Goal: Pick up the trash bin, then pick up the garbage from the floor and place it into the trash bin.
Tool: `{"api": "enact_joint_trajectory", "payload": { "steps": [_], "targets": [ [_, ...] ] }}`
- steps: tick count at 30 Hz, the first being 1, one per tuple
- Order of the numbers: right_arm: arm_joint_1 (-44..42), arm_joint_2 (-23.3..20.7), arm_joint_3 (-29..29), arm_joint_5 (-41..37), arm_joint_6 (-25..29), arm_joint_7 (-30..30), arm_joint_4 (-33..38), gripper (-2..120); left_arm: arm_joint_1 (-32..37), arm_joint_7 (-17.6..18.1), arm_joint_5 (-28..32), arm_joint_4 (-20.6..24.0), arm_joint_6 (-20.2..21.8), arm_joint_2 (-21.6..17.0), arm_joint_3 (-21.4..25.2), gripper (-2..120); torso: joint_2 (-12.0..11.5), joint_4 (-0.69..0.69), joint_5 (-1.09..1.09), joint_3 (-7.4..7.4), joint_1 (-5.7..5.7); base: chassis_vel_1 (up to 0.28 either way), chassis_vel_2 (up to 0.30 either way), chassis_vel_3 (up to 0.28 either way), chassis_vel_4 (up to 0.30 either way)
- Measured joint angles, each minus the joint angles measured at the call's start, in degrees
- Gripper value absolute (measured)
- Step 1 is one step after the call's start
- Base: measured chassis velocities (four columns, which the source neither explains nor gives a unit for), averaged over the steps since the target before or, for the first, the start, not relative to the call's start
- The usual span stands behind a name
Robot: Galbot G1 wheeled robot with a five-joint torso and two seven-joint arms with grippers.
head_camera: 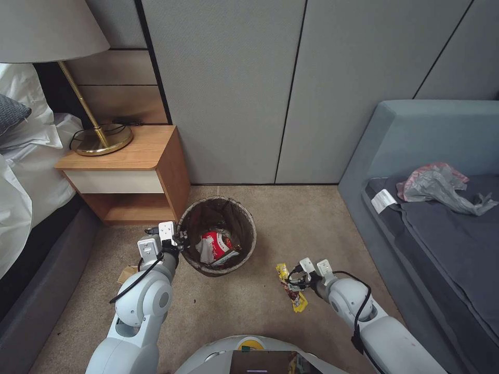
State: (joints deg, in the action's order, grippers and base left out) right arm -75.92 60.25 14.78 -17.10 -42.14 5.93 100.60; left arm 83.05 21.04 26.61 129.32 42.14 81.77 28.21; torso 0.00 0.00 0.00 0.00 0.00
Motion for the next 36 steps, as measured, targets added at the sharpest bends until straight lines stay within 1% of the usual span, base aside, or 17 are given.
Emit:
{"api": "enact_joint_trajectory", "payload": {
  "steps": [10, 22, 32, 34, 36],
  "targets": [
    [2.4, 1.99, -1.83, 2.28, 0.0, 1.06, -4.55, 100, 0.17, -0.03, 0.02, -0.05, 0.0, 0.04, 0.07, 2, 0.0, 0.0, 0.0, 0.0, 0.0, 0.0, 0.0, 0.0, 0.0],
    [4.28, 3.21, -3.17, 4.12, 0.01, 2.24, -7.77, 100, 0.47, -0.05, -0.16, 0.15, 0.0, 0.25, -0.18, 2, 0.0, -0.01, 0.01, 0.0, 0.0, 0.0, 0.0, 0.0, 0.0],
    [8.91, 5.29, -6.09, 5.94, 0.01, 3.15, -13.38, 100, 0.92, -0.08, -0.4, 0.41, 0.0, 0.45, -0.04, 2, 0.0, 0.0, 0.0, 0.0, 0.0, 0.0, 0.0, 0.0, 0.0],
    [9.26, 5.46, -6.34, 6.2, 0.01, 3.38, -13.83, 99, 0.96, -0.09, -0.41, 0.42, 0.0, 0.48, 0.0, 2, 0.0, 0.0, 0.0, 0.0, 0.0, 0.0, 0.0, 0.0, 0.0],
    [9.8, 5.7, -6.71, 6.63, 0.01, 3.78, -14.67, 94, 0.97, -0.1, -0.42, 0.43, 0.0, 0.59, 0.01, 2, 0.0, 0.0, 0.0, 0.0, 0.0, 0.0, 0.0, 0.0, 0.0]
  ]
}}
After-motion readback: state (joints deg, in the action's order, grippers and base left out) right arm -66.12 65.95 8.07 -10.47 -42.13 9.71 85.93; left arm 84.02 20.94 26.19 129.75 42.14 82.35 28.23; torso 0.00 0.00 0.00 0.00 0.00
